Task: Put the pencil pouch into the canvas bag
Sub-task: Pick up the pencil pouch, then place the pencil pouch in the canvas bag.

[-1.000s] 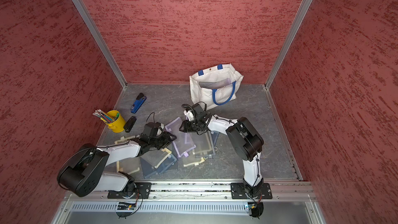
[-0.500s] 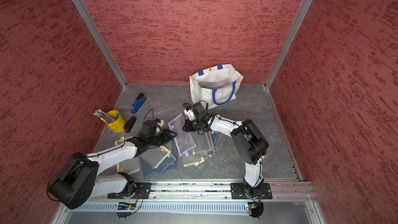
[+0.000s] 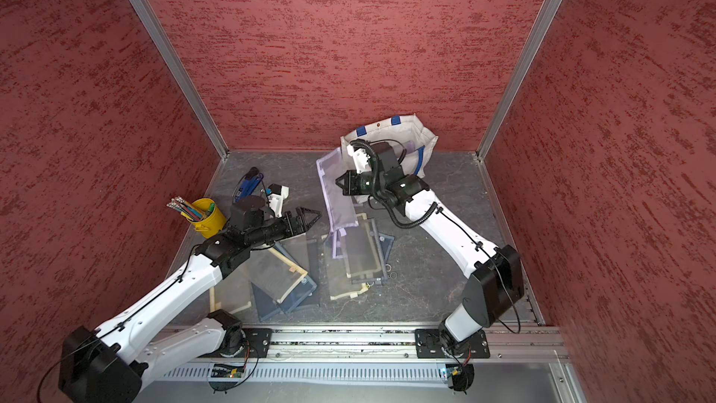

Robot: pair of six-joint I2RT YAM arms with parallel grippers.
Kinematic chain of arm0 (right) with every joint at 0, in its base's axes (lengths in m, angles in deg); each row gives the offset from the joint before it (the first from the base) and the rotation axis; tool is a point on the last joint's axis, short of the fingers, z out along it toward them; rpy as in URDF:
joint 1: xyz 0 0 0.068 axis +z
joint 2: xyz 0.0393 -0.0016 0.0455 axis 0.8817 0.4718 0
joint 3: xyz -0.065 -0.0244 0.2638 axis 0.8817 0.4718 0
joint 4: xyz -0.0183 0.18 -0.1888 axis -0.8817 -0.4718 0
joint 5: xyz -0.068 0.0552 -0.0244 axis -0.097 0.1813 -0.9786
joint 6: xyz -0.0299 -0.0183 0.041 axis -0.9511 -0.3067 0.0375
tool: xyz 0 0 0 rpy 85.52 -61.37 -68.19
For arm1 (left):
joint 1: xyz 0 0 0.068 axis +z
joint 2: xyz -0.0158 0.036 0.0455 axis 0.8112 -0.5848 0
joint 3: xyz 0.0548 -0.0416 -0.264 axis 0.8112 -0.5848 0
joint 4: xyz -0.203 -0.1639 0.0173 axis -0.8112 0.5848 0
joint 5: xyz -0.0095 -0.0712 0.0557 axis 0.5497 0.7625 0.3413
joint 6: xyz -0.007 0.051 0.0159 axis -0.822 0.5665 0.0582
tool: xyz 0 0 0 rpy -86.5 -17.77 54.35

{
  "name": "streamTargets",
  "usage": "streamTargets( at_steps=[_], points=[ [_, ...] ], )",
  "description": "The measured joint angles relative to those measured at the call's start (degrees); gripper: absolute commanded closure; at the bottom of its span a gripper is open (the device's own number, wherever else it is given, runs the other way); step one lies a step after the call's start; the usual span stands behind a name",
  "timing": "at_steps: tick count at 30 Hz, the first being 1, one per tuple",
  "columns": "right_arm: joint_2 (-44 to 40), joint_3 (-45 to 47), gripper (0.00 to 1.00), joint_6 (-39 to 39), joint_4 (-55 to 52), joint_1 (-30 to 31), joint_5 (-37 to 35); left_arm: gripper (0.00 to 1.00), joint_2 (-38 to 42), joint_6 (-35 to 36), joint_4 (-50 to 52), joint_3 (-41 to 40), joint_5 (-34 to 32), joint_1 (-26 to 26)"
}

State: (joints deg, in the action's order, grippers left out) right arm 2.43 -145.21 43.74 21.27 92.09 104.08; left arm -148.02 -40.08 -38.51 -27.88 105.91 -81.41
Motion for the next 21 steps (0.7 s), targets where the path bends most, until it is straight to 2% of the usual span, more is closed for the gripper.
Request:
streamTargets(
  at_steps=[4, 9, 16, 21],
  points=[
    [0.76, -8.11, 1.0, 2.12, -2.05, -7.13, -1.2, 0.0, -2.64, 2.75, 1.73, 4.96, -1.49, -2.95],
    [5.55, -17.31, 1.0, 7.5, -0.28, -14.36, -3.5, 0.01, -10.03, 6.47, 2.19, 12.57, -4.22, -7.8],
    [20.17, -35.52, 1.0, 10.97, -2.36, -16.17, -6.95, 0.0, -18.88, 11.47, 3.28, 22.91, -7.98, -13.51],
    [23.5, -37.16, 1.0, 13.81, -2.4, -17.07, -10.62, 0.0, -22.64, 12.92, 3.28, 25.99, -8.94, -15.67]
  ],
)
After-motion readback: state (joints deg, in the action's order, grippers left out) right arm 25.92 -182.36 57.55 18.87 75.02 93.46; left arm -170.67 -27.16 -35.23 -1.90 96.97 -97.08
